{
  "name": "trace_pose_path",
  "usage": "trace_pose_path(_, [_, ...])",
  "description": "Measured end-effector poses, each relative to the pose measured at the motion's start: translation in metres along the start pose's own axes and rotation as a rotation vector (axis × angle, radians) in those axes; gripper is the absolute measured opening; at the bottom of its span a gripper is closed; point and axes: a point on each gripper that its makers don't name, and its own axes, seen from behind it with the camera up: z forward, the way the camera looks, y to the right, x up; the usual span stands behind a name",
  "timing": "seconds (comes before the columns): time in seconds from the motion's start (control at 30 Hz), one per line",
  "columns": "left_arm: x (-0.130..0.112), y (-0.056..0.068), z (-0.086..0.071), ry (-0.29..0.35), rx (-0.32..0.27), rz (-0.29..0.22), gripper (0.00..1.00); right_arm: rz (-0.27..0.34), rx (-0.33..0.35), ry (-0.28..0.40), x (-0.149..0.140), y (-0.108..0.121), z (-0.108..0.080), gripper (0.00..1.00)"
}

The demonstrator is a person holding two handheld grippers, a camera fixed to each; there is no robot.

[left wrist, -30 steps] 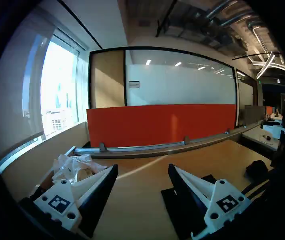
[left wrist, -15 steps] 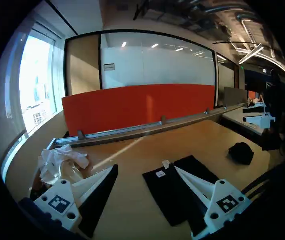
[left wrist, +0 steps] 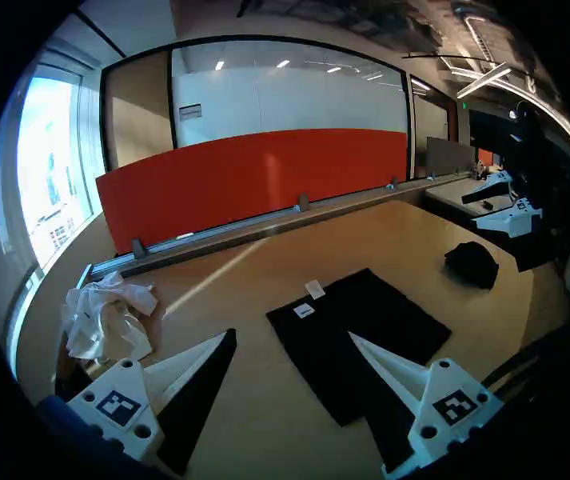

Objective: Fold towel

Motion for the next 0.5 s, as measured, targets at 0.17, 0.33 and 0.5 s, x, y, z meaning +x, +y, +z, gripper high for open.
trace_pose_path(0.17, [-0.022,0.010,0.010,-0.027,-0.014,0.012,0.92,-0.020,0.035,-0.023,-0.019,-0.015,0.011,0.99])
trace_pose_path(0.33, [-0.049,0.020,0.019,-0.064,-0.026,0.014,0.92,-0.033,0.063,-0.049,-0.040,-0.028,0.022,0.99])
trace_pose_path(0.5, [-0.075,0.027,0.028,-0.104,-0.042,0.013,0.92,-0.046,0.080,-0.086,-0.068,-0.036,0.031,0.99])
